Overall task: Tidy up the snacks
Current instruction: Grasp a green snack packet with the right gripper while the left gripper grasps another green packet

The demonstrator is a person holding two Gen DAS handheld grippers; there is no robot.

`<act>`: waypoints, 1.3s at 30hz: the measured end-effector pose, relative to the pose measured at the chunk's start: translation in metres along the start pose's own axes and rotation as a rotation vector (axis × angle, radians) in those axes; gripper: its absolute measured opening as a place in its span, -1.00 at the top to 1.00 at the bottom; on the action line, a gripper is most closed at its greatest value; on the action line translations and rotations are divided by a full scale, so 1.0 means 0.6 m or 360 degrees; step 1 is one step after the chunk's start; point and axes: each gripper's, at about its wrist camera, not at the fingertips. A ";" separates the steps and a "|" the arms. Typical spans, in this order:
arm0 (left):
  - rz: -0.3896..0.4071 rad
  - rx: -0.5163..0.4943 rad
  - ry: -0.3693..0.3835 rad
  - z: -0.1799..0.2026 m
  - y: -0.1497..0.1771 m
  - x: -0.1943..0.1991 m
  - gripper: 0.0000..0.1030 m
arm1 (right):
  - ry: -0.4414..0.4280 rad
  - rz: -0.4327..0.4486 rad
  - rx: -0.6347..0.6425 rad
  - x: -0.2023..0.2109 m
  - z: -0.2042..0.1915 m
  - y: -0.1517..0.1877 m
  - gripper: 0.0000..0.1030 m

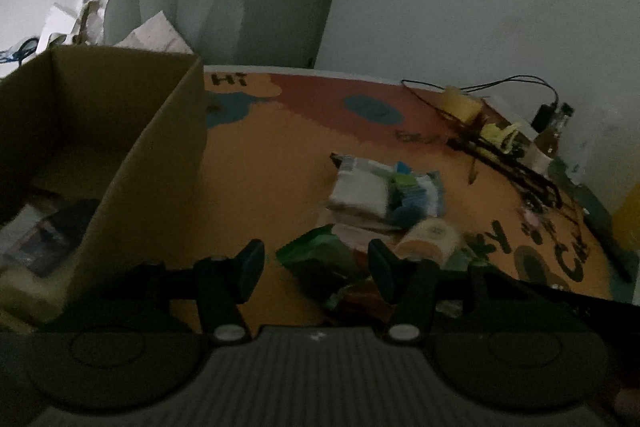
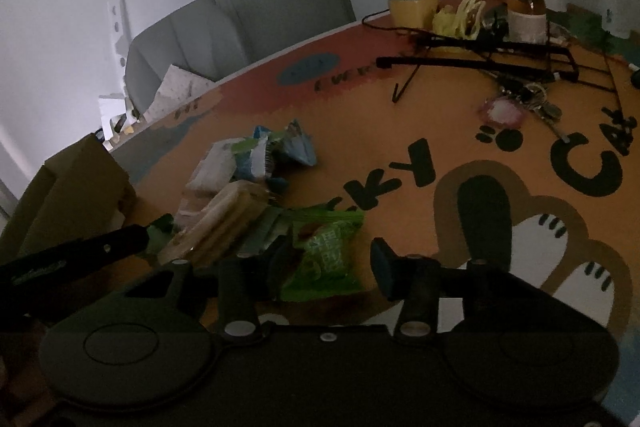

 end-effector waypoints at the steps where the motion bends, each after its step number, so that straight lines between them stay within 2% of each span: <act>1: -0.0006 0.0009 -0.0002 -0.001 -0.001 -0.005 -0.10 | -0.0001 -0.0004 0.0002 -0.003 0.001 -0.001 0.15; 11: -0.0082 0.0046 0.0025 -0.005 0.011 -0.044 -0.09 | 0.0023 0.0005 0.0076 -0.017 -0.005 0.000 0.25; 12: -0.0067 0.0031 0.0020 -0.003 0.013 -0.043 -0.08 | 0.0027 0.0004 0.0087 -0.016 -0.006 0.001 0.32; 15: -0.0054 0.0023 0.0033 -0.001 0.016 -0.044 0.18 | 0.0032 0.0007 0.0108 -0.014 -0.007 0.004 0.41; 19: -0.0047 0.0016 0.0066 -0.001 0.017 -0.035 0.33 | 0.0026 0.0013 0.0089 -0.008 -0.006 0.008 0.44; 21: -0.0033 0.0014 0.0065 0.000 0.016 -0.027 0.48 | 0.0025 0.0035 0.0073 -0.003 -0.006 0.010 0.45; 26: 0.0009 0.0006 0.0066 -0.002 0.011 -0.003 0.61 | 0.0014 0.0075 0.0068 0.012 -0.012 0.009 0.47; 39: 0.0158 -0.0010 0.0099 -0.006 0.001 0.067 0.63 | -0.0043 0.0188 0.0072 0.061 -0.037 0.006 0.47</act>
Point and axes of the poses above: each gripper's, at about its wrist camera, not at the fingertips, and x roughly against the way its jaws point, z to its right, y to its underside, and after that the axes turned 3 degrees about -x, right-handed
